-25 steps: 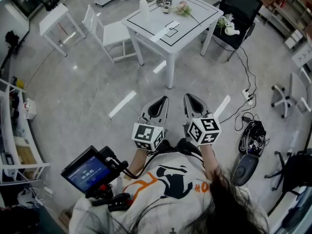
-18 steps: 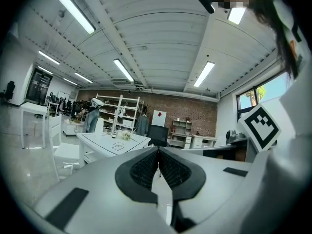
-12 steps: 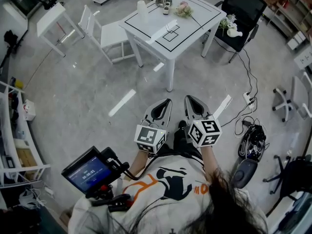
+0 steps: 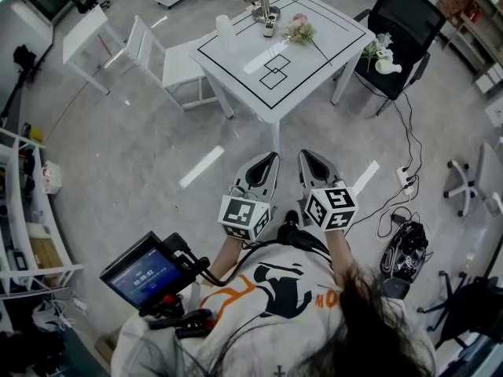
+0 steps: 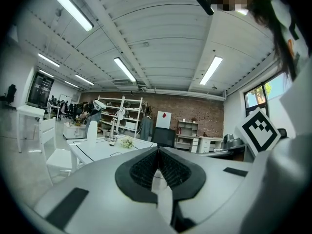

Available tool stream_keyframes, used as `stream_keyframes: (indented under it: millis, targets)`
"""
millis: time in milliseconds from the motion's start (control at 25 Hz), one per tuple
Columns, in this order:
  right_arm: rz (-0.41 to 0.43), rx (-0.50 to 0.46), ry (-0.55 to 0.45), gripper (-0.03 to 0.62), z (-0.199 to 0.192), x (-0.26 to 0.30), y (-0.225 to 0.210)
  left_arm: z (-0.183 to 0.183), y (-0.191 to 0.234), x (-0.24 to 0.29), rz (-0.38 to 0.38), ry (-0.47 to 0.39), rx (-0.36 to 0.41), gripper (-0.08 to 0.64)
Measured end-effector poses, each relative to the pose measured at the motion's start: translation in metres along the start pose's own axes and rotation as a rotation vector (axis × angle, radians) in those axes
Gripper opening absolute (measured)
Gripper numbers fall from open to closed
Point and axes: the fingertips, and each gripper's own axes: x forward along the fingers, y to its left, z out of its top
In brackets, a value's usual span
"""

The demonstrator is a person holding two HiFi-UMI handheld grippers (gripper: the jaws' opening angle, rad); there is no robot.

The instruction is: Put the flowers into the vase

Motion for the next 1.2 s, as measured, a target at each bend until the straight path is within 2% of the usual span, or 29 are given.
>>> stream_keyframes:
  millis: [360, 840, 1200]
  targets:
    - [0.039, -0.005, 0.009, 0.012, 0.024, 0.038, -0.052, 0.009, 0.008, 0.077, 0.025, 0.004, 0.0, 0.011]
    - [0.07, 0.025, 0.009, 0.012, 0.035, 0.071, -0.069, 0.013, 0.025, 0.106, 0.052, 0.027, 0.023, 0.011]
    - [0.015, 0.021, -0.01, 0.012, 0.052, 0.112, -0.092, 0.016, 0.06, 0.151, 0.007, 0.039, 0.052, 0.011]
